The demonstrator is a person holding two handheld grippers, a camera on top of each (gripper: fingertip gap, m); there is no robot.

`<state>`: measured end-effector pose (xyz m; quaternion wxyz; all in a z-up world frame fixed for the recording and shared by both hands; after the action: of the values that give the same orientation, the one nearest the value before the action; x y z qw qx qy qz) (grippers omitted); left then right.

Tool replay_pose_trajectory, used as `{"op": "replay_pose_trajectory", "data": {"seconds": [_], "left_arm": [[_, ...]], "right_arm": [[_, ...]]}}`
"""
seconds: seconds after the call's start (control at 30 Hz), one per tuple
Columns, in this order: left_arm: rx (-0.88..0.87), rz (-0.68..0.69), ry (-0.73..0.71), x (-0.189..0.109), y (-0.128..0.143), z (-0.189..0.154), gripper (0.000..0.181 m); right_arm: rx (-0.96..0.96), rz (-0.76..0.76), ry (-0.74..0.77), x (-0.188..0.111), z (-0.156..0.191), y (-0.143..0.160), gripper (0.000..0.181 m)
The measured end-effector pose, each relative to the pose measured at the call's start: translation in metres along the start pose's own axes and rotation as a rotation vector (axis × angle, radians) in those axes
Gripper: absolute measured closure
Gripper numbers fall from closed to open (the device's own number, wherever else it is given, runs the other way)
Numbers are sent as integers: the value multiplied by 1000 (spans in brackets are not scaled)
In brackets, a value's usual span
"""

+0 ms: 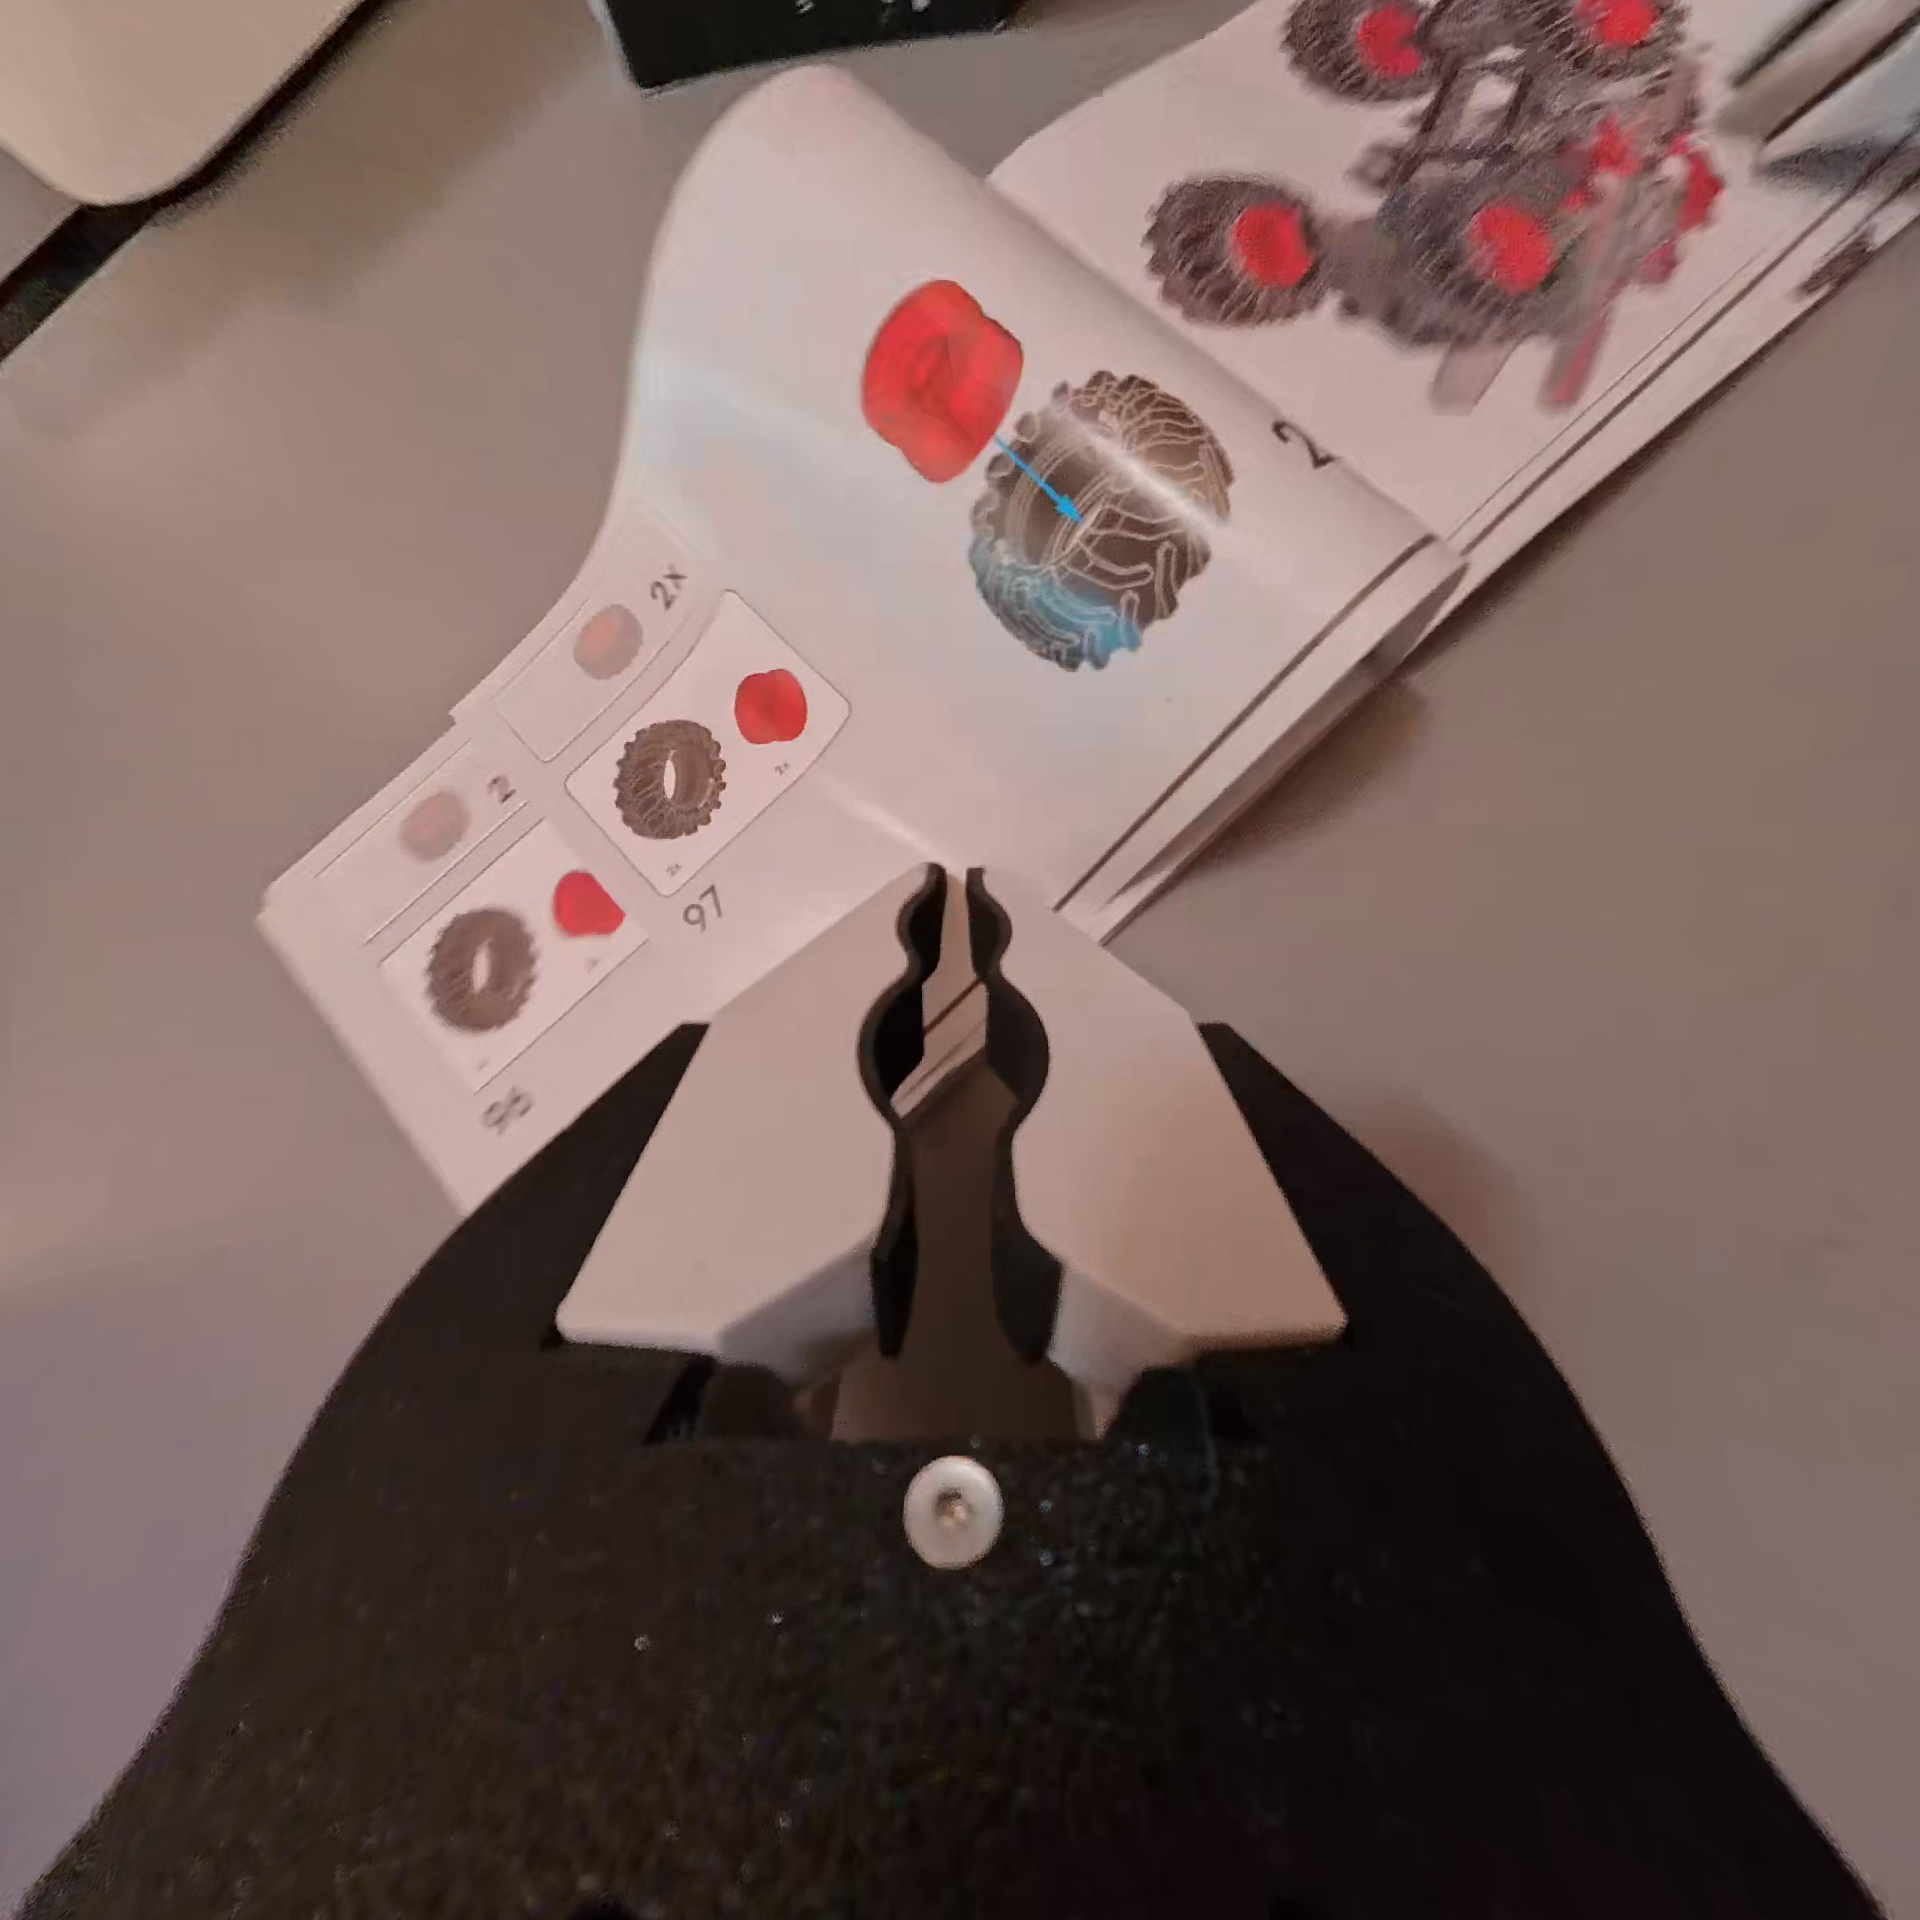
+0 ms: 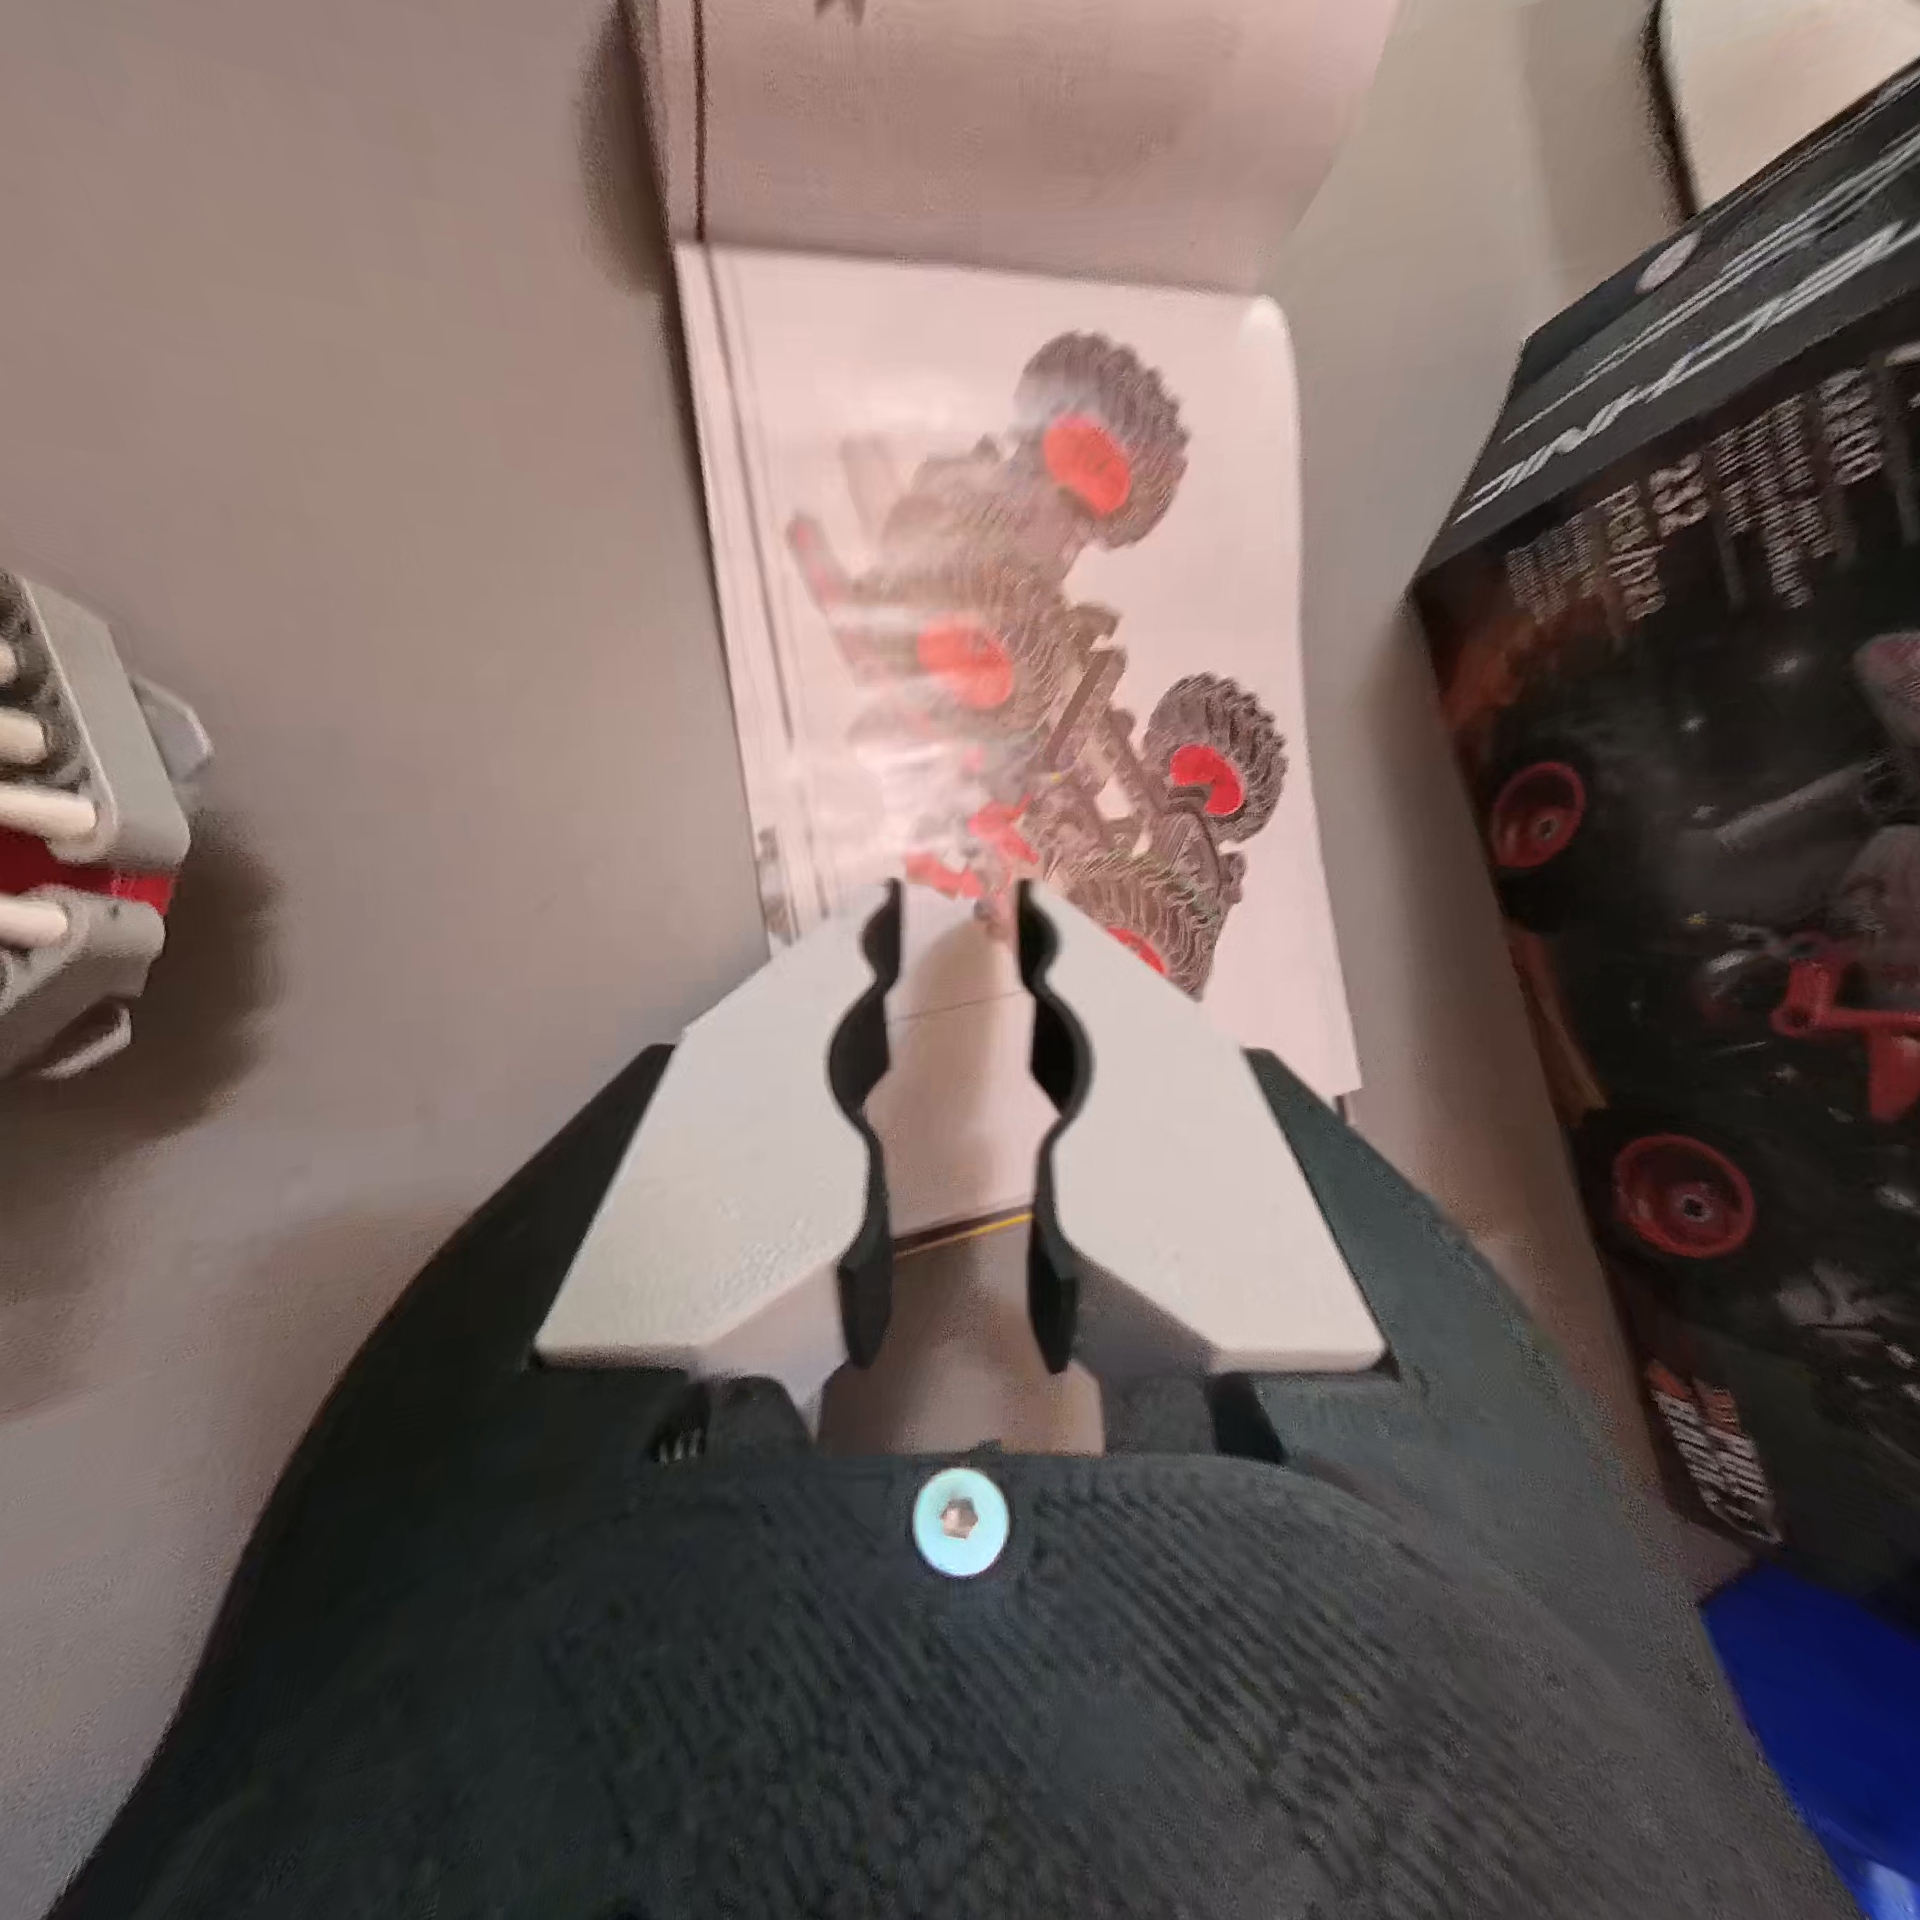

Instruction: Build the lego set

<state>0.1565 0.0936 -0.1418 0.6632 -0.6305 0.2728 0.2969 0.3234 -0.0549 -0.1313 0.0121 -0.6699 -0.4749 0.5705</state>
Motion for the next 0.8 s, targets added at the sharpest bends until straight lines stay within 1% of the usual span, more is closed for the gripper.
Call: {"op": "replay_pose_trajectory", "data": {"seconds": [0.03, 0.07, 0.13, 0.2, 0.27, 0.33, 0.43, 0.5, 0.53, 0.6, 0.63, 0.67, 0.77, 0.8], "left_arm": [[0, -3, 14, 3, -4, -4, 179], [-1, -7, 28, 7, -9, -9, 178], [-14, -18, 62, 15, -19, -19, 177], [-24, -31, 81, 23, -29, -28, 177], [-34, -44, 72, 31, -37, -31, 178], [-69, -55, 70, 36, -45, -32, 177], [-105, -102, 103, 41, -58, -42, 172], [-89, -137, 114, 43, -67, -50, 169], [-74, -159, 111, 44, -72, -53, 168], [-44, -219, 102, 44, -82, -59, 167], [-28, -256, 105, 43, -88, -63, 166], [-13, -289, 103, 42, -93, -66, 166], [24, -362, 59, 37, -103, -70, 163], [46, -394, 45, 33, -105, -73, 159]], "right_arm": [[4, -18, 8, -2, -4, -7, 148], [11, -54, 6, -4, -6, -17, 139], [32, -154, -37, -5, -5, -42, 126], [56, -195, -93, 4, 0, -59, 114], [98, -182, -155, 21, 6, -65, 108], [146, -174, -201, 33, 10, -69, 106], [263, -249, -241, 33, 8, -83, 105], [363, -281, -201, 32, -3, -86, 114], [389, -266, -183, 34, -7, -82, 113], [407, -188, -139, 42, -11, -65, 116], [407, -176, -146, 44, -9, -60, 114], [409, -184, -163, 44, -6, -57, 124], [447, -221, -134, 38, -8, -51, 154], [471, -230, -133, 36, -9, -49, 156]]}}
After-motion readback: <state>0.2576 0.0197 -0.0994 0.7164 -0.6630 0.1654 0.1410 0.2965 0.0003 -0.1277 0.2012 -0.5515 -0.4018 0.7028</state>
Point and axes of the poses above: each gripper's, where its closed fingertips meet, x out along the fingers, y out of its underside, z = x × y across the jaws, the point moved 3 cm from there along -x, back along the fingers, and after that the axes turned 3 degrees about y, right-handed, at the moved point
